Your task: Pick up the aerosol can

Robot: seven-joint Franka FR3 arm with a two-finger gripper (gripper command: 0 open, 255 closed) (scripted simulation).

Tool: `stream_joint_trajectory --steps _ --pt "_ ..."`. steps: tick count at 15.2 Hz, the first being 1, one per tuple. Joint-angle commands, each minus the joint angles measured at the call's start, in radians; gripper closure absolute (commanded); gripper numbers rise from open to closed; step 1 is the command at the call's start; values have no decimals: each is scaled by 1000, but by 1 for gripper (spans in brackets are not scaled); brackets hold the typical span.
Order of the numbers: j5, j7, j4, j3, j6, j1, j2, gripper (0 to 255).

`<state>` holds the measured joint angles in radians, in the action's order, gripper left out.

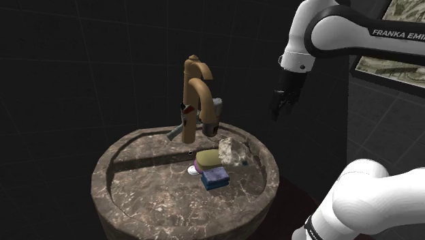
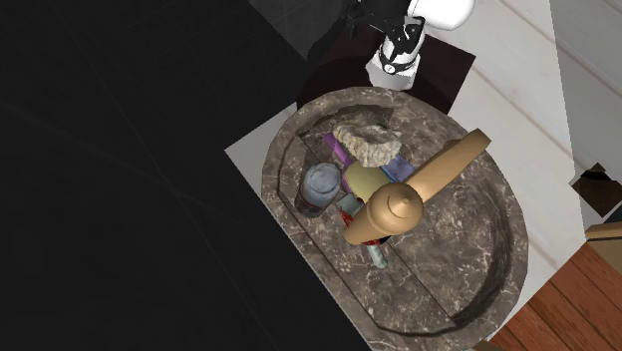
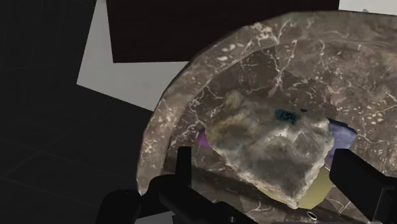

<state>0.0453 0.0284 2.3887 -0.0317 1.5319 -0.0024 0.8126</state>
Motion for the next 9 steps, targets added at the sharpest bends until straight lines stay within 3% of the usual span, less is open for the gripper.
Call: stream_joint_trajectory --steps 1,9 --pt "0 0 0 0 0 0 0 0" --pt "-25 57 -175 34 140 12 -316 0"
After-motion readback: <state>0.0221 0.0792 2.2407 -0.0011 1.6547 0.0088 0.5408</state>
